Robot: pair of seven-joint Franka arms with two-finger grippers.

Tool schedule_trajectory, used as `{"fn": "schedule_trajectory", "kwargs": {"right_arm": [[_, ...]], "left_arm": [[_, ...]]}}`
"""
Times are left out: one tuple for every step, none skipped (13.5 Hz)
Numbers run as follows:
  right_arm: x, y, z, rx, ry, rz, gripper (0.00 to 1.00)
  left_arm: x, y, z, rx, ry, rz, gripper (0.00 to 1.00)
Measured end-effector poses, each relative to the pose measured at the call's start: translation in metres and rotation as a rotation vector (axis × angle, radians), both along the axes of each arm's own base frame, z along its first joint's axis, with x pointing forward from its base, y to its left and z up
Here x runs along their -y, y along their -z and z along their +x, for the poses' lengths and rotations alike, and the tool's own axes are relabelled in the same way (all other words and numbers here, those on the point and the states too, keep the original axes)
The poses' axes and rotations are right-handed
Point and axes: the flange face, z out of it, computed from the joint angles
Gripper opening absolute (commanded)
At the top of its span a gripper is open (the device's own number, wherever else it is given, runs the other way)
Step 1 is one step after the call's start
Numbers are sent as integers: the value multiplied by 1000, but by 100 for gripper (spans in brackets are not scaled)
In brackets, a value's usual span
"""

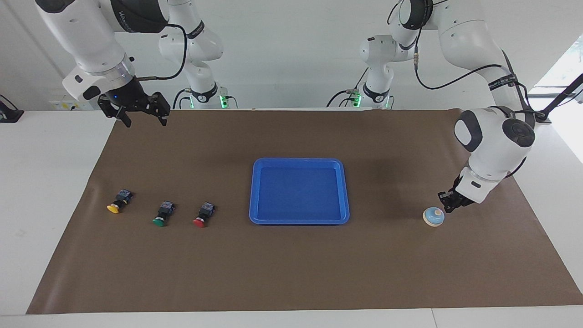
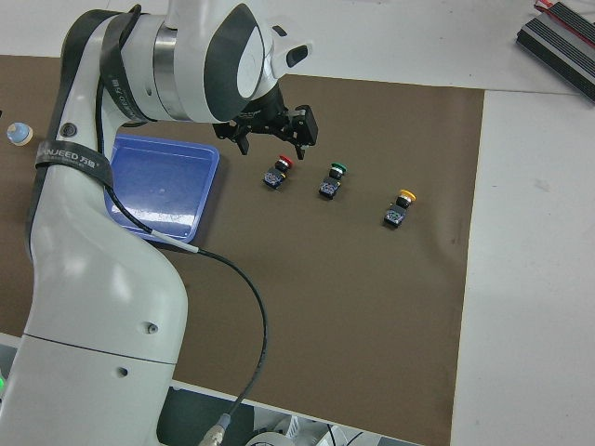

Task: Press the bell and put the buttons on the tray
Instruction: 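Move the left gripper over the bell and press down on it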

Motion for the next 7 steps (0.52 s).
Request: {"fn": "schedule_trajectory", "kwargs": {"right_arm": [[0, 0, 0, 0, 0, 0, 100], [0, 0, 0, 0, 0, 0, 100], [0, 0, 0, 0, 0, 0, 100], [0, 0, 0, 0, 0, 0, 100], [0, 0, 0, 0, 0, 0, 100], [0, 0, 0, 0, 0, 0, 100], [0, 0, 0, 0, 0, 0, 100]], "left_arm": [[0, 4, -1, -5, 0, 0, 0], [0, 8, -1, -10, 0, 0, 0], [0, 12, -2, -14, 0, 0, 0], [0, 17, -4, -17, 0, 0, 0], [1, 24, -7, -22, 1, -1, 0], [1, 31, -10, -25, 2, -1, 0], [2, 39, -12, -24, 3, -1, 0]]}}
